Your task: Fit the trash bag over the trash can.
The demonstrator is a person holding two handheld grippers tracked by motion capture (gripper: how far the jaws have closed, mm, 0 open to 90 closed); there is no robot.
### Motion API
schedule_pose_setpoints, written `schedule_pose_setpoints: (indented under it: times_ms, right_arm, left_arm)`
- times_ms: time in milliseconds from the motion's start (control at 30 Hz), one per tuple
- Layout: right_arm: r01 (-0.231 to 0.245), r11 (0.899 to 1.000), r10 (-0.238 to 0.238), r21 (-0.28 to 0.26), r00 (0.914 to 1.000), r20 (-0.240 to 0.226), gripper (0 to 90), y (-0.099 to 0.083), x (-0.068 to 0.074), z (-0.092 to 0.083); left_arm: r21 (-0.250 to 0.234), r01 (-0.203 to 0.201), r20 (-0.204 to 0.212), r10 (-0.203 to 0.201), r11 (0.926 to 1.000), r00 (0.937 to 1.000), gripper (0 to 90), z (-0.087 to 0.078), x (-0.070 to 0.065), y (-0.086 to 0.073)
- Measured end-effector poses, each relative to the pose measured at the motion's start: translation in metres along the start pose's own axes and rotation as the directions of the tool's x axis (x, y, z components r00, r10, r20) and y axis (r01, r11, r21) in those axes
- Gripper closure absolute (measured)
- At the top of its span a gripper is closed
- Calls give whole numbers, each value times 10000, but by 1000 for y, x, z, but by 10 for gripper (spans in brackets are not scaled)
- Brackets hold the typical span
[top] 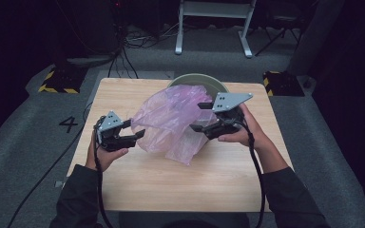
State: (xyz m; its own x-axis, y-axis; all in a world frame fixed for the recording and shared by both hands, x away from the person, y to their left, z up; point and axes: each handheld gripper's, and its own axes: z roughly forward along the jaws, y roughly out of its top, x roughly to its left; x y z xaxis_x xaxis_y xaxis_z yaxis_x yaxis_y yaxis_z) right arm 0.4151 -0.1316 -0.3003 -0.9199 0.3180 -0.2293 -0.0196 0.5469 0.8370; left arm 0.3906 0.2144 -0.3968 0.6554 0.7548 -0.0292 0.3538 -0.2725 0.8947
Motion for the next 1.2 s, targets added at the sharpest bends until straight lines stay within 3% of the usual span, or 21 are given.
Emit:
schedule_pose_setpoints:
  times_ms: [33,67,100,133,167,200,233,267,400,500,633,700,733,767,900,967,1000,1033,1100,1133,1200]
  right_arm:
    - [0,10000,0,0,10000,0,273,0,0,0]
    - [161,9998,-162,99,9998,65,384,1,4,8]
    - [161,9998,-162,99,9998,65,384,1,4,8]
    - [397,9985,-407,377,9988,264,539,1,6,16]
    - [397,9985,-407,377,9988,264,539,1,6,16]
    - [406,9977,-427,538,9984,375,691,-1,4,19]
    - [406,9977,-427,538,9984,375,691,-1,4,19]
    - [270,9990,-286,358,9986,452,812,-3,2,18]
    - [-88,10000,88,4,9982,586,900,-8,-5,12]
    - [-437,9988,454,-211,9952,869,900,-12,-13,5]
    - [-370,9990,400,-253,9907,1304,900,-13,-17,-4]
    - [-504,9981,556,-355,9849,1641,900,-16,-22,-10]
    - [-804,9958,873,-440,9782,1883,900,-20,-30,-16]
    - [-804,9958,873,-440,9782,1883,900,-20,-30,-16]
    - [-1385,9890,1473,-524,9579,2466,900,-32,-46,-29]
    - [-1816,9805,1950,-750,9470,2552,900,-38,-54,-34]
    - [-2095,9749,2222,-748,9341,2794,900,-44,-62,-36]
    - [-2257,9712,2381,-761,9283,2856,900,-47,-66,-37]
    - [-2351,9688,2476,-781,9255,2866,900,-50,-68,-38]
    - [-2419,9670,2548,-801,9235,2867,850,-52,-70,-38]
    - [-2485,9647,2633,-876,9228,2813,662,-54,-69,-40]
  left_arm:
    - [0,0,0,0,10000,10000,437,0,0,0]
    - [-19,-298,-32,298,9996,9996,485,4,-4,2]
    - [-19,-298,-32,298,9996,9996,494,4,-4,2]
    - [-20,-398,-200,397,9992,9990,503,8,-7,5]
    - [-20,-398,-200,397,9992,9990,509,8,-7,5]
    - [-25,-495,-270,495,9988,9984,524,9,-9,6]
    - [-73,-558,-367,555,9984,9978,524,10,-10,7]
    - [-212,-626,-360,618,9978,9974,565,12,-11,8]
    - [-391,-563,-419,546,9976,9976,598,13,-10,11]
    - [-551,-630,-313,614,9965,9976,646,13,-11,14]
    - [-595,-950,-370,929,9937,9950,718,13,-16,18]
    - [-595,-1019,-438,993,9930,9941,718,14,-18,20]
    - [-596,-1064,-443,1039,9925,9936,736,15,-18,21]
    - [-579,-1138,-431,1114,9918,9928,736,15,-19,23]
    - [-579,-1424,-500,1396,9881,9889,770,20,-25,32]
    - [-672,-1533,-458,1505,9859,9876,806,22,-28,37]
    - [-600,-1791,-485,1764,9820,9831,818,25,-32,44]
    - [-600,-1791,-485,1764,9820,9831,842,25,-32,44]
    - [-577,-1973,-424,1950,9787,9799,853,27,-35,50]
    - [-556,-2018,-442,1995,9778,9789,856,29,-37,52]
    - [-523,-2124,-398,2105,9758,9768,869,32,-39,55]
